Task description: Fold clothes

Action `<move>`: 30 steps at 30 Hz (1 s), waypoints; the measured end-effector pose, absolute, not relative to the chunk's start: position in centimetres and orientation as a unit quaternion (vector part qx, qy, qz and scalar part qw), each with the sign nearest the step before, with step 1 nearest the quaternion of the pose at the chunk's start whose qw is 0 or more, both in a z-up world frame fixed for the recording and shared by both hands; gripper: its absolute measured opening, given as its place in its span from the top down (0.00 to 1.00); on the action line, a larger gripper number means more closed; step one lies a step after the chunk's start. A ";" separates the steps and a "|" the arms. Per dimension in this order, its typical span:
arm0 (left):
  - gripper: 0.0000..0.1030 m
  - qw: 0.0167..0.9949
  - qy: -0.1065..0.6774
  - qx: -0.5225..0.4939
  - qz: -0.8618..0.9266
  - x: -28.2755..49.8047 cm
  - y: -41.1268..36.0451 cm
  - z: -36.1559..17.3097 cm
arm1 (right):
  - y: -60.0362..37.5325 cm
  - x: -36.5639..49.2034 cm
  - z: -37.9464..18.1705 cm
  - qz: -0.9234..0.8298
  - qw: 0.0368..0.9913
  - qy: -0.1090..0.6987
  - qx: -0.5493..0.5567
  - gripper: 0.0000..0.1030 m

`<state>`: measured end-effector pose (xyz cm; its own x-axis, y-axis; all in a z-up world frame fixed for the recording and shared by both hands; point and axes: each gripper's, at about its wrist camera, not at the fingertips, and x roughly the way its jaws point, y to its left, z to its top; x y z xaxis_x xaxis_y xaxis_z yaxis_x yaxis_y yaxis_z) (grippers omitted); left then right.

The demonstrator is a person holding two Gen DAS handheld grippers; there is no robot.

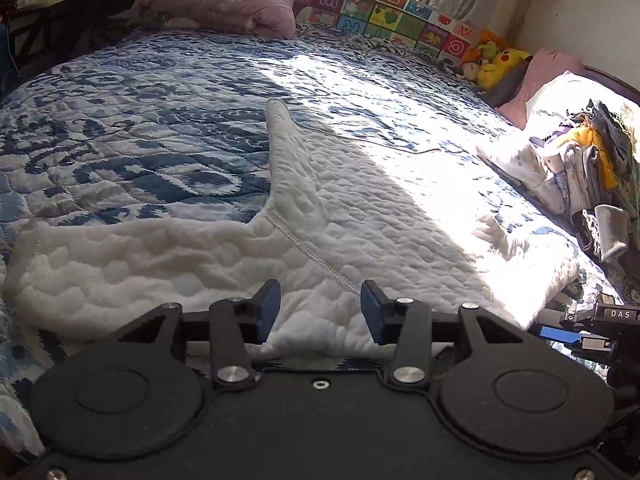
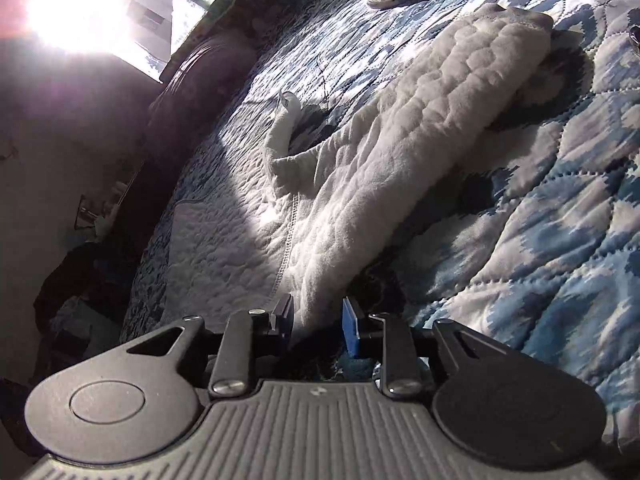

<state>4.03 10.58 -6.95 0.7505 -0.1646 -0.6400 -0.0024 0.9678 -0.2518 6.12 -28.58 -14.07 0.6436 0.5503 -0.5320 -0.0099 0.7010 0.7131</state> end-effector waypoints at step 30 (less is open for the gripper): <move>0.61 0.868 0.438 -0.215 -0.093 29.0 15.7 -11.0 | -22.0 35.9 -13.5 0.224 0.825 0.480 0.197 0.76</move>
<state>29.01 15.73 -11.03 0.5994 -0.3500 -0.7199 -0.0264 0.8902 -0.4548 35.94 -22.02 -13.46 0.4392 0.5588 -0.7034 -0.1807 0.8220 0.5401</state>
